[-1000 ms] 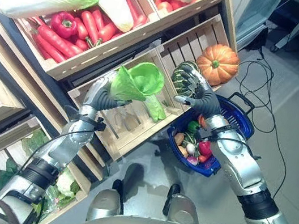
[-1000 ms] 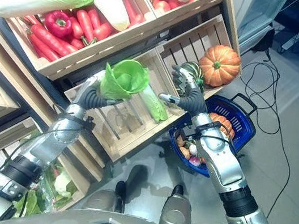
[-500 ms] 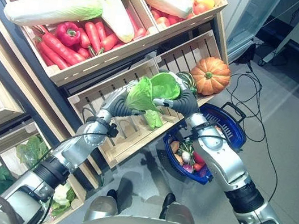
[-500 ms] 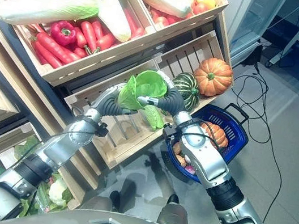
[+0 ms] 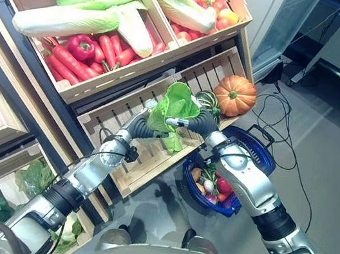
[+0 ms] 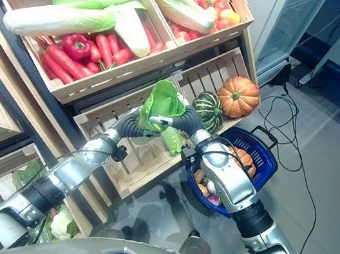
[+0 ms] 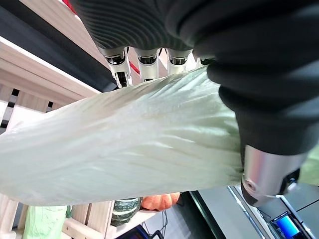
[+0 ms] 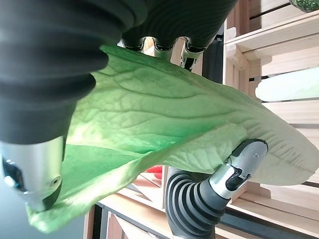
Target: Pick up fruits and vegetables into the basket
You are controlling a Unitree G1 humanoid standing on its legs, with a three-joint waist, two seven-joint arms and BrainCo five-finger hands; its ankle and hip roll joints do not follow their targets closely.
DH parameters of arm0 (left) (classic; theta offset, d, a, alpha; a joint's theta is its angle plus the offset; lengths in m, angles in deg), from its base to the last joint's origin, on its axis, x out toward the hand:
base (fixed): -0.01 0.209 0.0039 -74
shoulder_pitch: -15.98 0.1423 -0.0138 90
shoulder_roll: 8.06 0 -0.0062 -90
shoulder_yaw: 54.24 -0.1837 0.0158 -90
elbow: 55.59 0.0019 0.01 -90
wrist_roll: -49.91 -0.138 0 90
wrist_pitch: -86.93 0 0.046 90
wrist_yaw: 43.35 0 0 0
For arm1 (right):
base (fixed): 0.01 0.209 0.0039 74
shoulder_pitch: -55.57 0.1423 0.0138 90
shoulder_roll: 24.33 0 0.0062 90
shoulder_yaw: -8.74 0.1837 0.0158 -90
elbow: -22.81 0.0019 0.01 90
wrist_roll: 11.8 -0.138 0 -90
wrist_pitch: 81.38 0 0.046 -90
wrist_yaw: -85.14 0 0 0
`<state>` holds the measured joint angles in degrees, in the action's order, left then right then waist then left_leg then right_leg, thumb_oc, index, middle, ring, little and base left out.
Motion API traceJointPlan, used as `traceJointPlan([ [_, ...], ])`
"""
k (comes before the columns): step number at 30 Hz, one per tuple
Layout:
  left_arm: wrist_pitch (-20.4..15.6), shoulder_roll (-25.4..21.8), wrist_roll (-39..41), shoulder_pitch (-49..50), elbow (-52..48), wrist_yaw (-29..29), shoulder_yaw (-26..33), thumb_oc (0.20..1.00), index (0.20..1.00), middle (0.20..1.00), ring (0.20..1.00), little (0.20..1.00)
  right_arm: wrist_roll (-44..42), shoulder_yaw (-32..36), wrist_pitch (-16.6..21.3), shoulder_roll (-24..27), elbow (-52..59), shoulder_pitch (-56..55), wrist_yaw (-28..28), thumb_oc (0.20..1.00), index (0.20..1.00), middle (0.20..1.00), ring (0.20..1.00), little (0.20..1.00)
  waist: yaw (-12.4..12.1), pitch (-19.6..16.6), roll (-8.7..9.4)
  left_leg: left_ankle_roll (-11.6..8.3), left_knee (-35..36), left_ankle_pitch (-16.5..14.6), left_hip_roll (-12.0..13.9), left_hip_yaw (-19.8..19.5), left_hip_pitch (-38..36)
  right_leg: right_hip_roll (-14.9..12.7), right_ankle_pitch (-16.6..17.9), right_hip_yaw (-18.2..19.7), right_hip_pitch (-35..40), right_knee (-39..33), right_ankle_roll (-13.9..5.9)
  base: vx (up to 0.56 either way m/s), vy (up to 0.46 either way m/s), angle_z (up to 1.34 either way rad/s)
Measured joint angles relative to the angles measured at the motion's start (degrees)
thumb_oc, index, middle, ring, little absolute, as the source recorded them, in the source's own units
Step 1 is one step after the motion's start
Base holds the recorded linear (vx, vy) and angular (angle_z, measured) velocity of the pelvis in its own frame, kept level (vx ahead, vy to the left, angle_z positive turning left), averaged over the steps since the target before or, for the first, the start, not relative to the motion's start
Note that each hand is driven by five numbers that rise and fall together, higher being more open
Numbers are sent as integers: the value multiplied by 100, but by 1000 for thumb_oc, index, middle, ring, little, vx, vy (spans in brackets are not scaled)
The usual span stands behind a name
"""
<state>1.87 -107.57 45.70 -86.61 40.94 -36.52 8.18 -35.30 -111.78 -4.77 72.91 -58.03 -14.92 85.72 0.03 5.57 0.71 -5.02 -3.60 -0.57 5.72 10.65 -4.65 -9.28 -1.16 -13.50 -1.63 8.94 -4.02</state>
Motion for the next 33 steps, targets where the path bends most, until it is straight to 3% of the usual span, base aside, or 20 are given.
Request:
traceJointPlan([
  [6,256,144,652,0,114,-171,-100,200,200,200,200,200,-4,-78,-46,-21,-239,87,90,1000,1000,1000,1000,1000,7,-1,-1,10,24,7,-2,16,-104,-9,9,15,73,-13,-10,0,0,0],
  [22,113,238,852,0,186,-270,112,200,200,200,200,200,-313,368,-48,188,114,84,398,1000,1000,1000,1000,1000,28,-23,-48,18,212,58,-2,53,-259,-1,81,20,217,-205,-31,0,1,0],
  [33,116,245,931,-1,865,-222,373,200,200,200,200,200,-719,665,-169,297,588,84,885,1000,1000,1000,1000,1000,129,-50,-110,11,336,81,-5,57,-353,16,110,4,327,-360,-58,0,0,0],
])
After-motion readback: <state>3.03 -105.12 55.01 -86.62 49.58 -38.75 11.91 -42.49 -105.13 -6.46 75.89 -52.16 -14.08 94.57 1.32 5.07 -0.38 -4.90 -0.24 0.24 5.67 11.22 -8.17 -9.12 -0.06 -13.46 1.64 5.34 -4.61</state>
